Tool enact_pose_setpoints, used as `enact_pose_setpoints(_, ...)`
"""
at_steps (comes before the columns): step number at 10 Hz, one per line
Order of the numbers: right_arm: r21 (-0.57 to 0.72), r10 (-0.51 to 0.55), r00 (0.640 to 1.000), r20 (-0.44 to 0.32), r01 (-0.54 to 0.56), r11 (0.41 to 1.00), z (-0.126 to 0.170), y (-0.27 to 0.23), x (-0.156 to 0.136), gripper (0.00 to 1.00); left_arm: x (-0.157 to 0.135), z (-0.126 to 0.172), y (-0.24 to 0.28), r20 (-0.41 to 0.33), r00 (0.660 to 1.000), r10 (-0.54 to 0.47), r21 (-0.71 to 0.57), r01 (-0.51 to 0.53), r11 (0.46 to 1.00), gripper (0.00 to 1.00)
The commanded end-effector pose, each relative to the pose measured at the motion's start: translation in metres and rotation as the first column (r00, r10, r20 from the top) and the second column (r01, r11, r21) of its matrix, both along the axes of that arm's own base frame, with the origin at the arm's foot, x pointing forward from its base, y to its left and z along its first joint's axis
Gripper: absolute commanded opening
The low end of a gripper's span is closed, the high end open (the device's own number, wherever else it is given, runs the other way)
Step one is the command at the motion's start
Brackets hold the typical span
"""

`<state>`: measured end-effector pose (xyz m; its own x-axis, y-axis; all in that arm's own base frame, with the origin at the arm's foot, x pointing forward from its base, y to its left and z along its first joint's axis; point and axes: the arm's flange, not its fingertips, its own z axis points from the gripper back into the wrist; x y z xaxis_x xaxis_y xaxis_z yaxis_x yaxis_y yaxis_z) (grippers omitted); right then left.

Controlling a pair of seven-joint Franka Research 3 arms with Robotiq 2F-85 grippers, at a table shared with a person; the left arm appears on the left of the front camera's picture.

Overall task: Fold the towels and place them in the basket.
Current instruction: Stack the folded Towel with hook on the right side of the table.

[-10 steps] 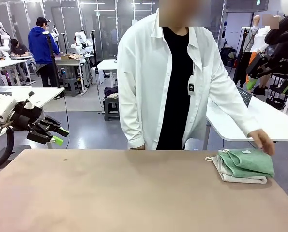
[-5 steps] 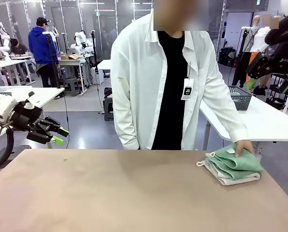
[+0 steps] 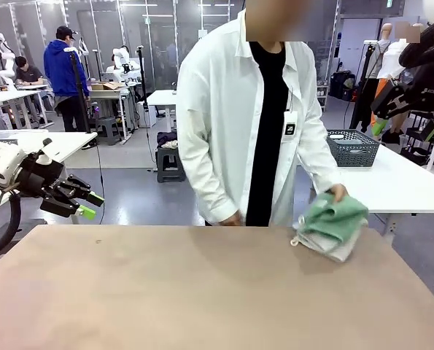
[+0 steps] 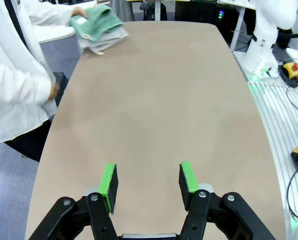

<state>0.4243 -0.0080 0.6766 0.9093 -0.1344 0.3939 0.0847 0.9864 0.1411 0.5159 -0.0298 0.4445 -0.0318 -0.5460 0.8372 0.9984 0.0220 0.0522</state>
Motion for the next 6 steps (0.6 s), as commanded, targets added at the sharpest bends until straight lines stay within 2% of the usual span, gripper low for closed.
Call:
enact_pose_setpoints(1,0.008,0.005,1.000,0.007,-0.005,1.000,0.0027,0.0009,-0.0006,1.00,-0.0007,0.0027,-0.0001,0.004,1.000,0.005,0.001,-0.005,1.000,0.63)
enact_pose_setpoints(6,0.008,0.005,1.000,0.007,-0.005,1.000,0.0027,0.0009,-0.0006,1.00,-0.0007,0.0027,-0.0001,0.004,1.000,0.005,0.001,-0.005,1.000,0.63)
